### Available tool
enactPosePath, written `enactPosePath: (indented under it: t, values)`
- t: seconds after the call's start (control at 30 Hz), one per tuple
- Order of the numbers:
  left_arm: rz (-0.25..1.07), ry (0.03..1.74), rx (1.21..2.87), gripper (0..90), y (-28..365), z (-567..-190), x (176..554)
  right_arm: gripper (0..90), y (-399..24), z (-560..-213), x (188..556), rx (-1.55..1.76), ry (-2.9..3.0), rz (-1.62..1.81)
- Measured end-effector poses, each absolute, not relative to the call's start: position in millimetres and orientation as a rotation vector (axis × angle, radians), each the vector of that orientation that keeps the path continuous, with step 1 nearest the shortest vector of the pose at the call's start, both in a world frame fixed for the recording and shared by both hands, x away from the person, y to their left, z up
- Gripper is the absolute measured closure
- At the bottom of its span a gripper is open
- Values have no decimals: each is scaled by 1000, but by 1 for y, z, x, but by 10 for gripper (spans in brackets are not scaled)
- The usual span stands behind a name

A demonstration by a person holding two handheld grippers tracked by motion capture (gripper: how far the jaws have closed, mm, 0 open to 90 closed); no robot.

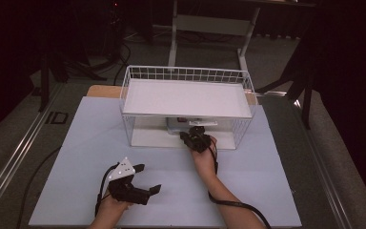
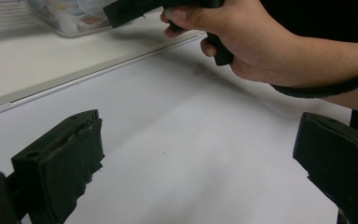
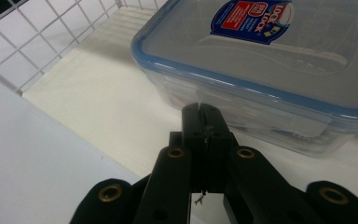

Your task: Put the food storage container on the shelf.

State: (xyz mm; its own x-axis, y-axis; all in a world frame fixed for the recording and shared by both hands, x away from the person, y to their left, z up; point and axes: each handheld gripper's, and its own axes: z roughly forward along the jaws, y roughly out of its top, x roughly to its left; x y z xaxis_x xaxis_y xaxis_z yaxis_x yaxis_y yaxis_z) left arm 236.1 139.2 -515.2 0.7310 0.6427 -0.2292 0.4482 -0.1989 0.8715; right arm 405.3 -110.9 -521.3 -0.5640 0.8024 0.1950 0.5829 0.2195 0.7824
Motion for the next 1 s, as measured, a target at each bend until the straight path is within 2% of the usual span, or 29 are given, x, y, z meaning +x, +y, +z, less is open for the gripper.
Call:
enactPosePath:
  t: [0.43, 0.6, 0.83, 1.0]
  values:
    - [220, 846, 1843, 25, 138, -515, 236, 897, -107, -516, 408, 1316, 2229, 1250]
    - [229, 839, 1842, 25, 139, -514, 235, 876, -109, -514, 394, 1237, 2251, 1290]
    - [229, 831, 1854, 24, 139, -515, 236, 679, -115, -510, 376, 1173, 2271, 1315]
    - [237, 823, 1846, 24, 139, -512, 235, 369, -119, -510, 366, 1112, 2335, 1388]
